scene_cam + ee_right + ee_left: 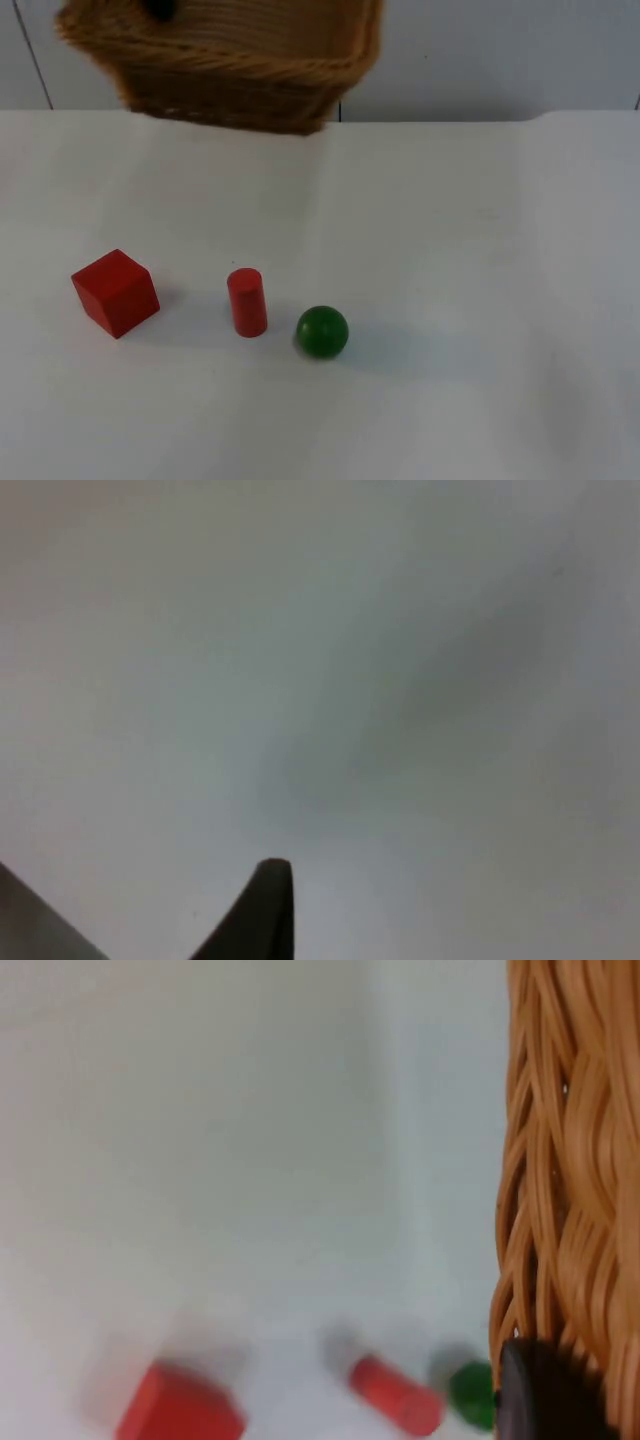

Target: Pick up the basket with the left hand and place the object to the left of the red cylinder into the basket with the right hand.

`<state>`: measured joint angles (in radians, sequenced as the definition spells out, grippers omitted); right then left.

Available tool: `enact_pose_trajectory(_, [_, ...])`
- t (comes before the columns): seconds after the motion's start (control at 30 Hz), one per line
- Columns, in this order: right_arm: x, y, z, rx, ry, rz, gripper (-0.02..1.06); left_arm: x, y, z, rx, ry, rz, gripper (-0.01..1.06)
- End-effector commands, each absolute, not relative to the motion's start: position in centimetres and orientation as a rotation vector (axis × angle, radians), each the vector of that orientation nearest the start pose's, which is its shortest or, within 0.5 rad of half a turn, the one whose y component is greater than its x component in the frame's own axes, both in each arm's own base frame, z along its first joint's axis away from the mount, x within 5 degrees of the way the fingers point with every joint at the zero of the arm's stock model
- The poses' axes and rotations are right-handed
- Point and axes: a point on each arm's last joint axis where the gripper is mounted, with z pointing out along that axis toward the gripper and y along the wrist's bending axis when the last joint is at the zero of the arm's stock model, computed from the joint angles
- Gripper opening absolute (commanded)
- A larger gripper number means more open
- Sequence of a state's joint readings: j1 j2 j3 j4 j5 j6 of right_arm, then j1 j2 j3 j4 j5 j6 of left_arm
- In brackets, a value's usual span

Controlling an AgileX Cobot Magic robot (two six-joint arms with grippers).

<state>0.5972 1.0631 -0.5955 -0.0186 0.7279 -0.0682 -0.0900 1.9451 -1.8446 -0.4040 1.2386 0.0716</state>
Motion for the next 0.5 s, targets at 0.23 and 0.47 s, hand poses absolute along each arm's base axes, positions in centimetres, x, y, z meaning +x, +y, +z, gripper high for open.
enact_pose_trajectory(0.23, [15.9, 14.0, 22.7, -0.972, 2.377, 0.248, 1.05, 35.0, -1.2, 36.3, -0.014, 2.647, -0.534, 0.0])
enact_pose_trajectory(0.47, [17.6, 18.6, 20.2, -1.082, 2.231, 0.308, 1.05, 31.8, 0.4, 36.1, -0.051, 2.658, -0.514, 0.0])
